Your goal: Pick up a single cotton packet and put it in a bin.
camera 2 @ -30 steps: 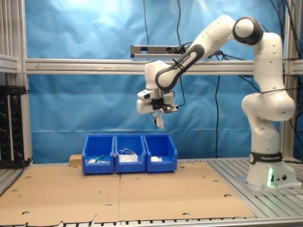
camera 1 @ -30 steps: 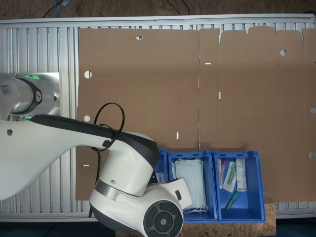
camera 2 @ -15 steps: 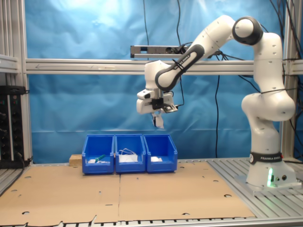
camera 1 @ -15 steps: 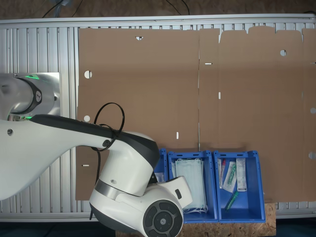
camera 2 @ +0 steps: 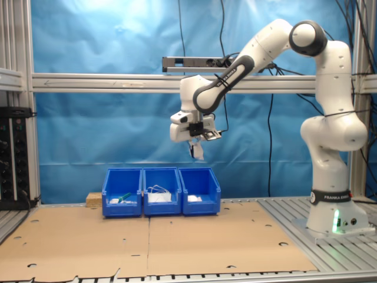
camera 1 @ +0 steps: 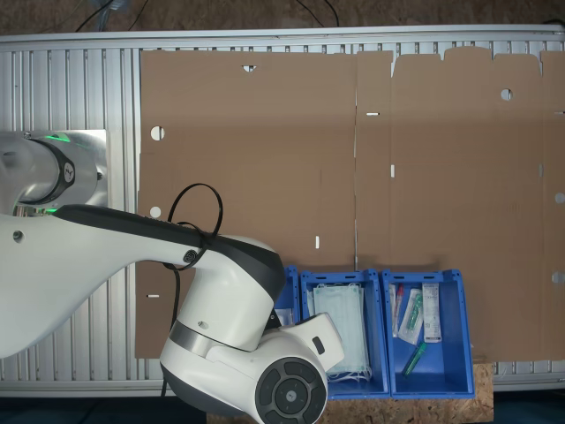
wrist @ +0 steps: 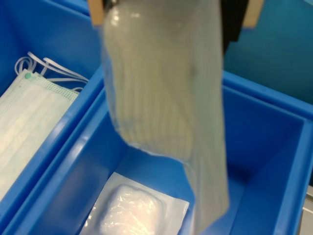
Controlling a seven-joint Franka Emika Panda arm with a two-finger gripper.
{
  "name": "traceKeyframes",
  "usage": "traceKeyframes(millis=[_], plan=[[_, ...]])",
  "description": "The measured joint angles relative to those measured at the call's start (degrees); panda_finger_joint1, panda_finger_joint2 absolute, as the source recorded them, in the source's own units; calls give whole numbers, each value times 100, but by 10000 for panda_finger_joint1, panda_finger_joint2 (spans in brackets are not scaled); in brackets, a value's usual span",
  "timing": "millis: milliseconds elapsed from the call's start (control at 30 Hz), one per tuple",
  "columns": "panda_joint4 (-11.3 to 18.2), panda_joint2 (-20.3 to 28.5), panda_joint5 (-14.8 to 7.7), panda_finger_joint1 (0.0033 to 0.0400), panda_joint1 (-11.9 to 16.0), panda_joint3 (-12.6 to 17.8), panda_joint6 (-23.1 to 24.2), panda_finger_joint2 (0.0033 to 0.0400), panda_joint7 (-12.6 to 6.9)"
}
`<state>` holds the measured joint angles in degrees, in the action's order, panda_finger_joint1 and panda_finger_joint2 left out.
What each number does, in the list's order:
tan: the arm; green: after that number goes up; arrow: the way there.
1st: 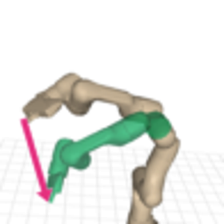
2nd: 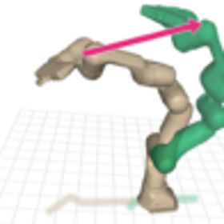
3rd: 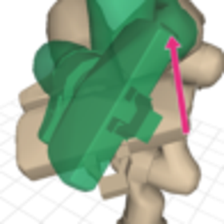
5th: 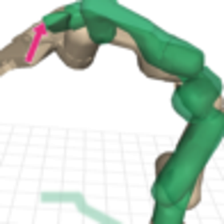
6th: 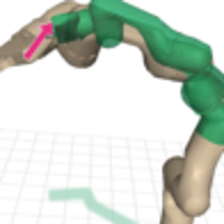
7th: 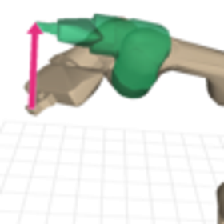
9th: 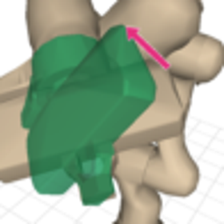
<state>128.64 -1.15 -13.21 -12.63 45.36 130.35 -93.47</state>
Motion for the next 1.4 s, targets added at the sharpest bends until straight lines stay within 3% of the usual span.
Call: traceKeyframes(millis=[333,367,533,567,833,867,1400], plan=[[0,0,-1,53,0,0,6,53,-121],[0,0,-1,210,0,0,6,210,-133],[0,0,-1,210,0,0,6,210,-179],[0,0,-1,290,0,0,6,290,-185],[0,0,-1,290,0,0,7,290,-208],[0,0,-1,392,0,0,7,392,-209],[0,0,-1,399,0,0,7,399,-216]])
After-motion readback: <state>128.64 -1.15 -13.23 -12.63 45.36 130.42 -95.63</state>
